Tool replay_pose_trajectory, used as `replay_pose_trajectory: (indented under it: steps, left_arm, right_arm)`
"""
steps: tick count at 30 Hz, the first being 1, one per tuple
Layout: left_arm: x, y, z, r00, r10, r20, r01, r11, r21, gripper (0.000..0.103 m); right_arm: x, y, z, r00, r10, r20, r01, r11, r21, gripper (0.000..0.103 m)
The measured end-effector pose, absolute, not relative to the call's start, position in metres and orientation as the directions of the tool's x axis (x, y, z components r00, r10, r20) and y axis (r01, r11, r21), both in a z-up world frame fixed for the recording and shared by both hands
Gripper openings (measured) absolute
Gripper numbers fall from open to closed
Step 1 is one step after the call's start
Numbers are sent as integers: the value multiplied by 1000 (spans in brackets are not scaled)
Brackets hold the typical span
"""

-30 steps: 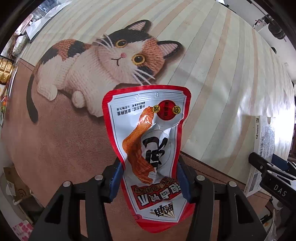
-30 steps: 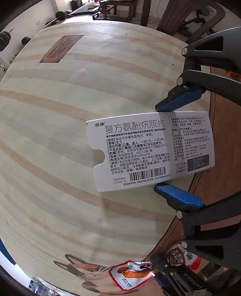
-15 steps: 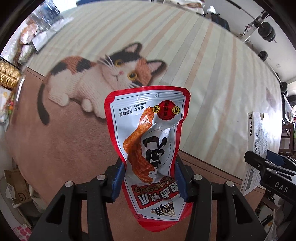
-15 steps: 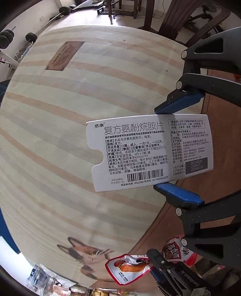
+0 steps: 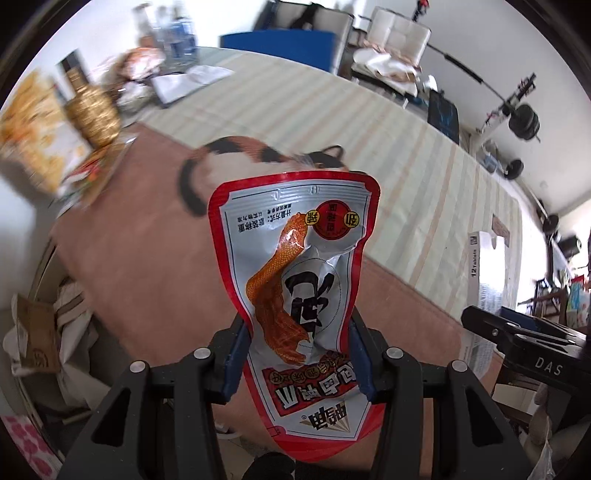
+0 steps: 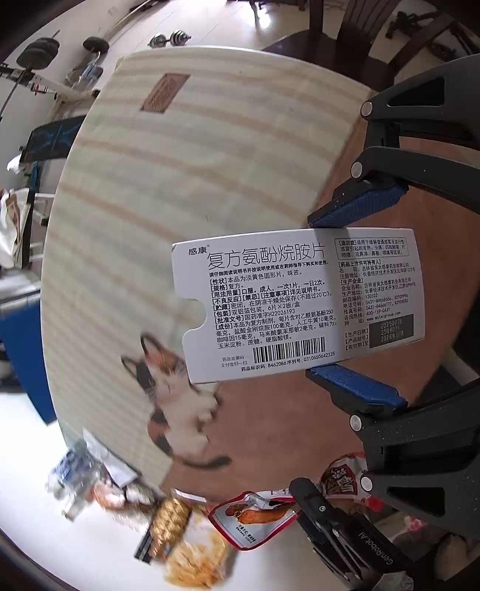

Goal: Collect trash
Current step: 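Carry the pouch and white box to the bin and open both tools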

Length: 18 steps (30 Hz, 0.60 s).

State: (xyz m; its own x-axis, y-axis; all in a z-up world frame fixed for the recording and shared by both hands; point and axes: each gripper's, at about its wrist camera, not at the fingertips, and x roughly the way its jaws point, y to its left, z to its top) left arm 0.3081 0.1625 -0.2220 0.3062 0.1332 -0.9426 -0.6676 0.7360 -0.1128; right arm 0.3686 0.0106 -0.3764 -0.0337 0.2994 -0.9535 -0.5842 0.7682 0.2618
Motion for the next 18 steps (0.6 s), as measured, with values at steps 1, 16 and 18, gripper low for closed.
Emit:
replay_pose_trajectory:
  steps: [1, 16, 18]
  left_arm:
    - [293, 162, -217, 314, 138, -939, -675, 728, -118, 46]
    - [27, 157, -295, 230, 64, -971, -826, 541, -160, 46]
    - [-2, 163, -334, 197, 6, -980, -855, 491, -169, 46]
  right_arm:
    - [354, 11, -369, -41, 315, -948, -592, 757, 277, 75]
    - [95, 32, -420, -197, 298, -934, -700, 624, 347, 75]
    - [65, 35, -453, -238, 256, -937, -702, 621, 348, 75]
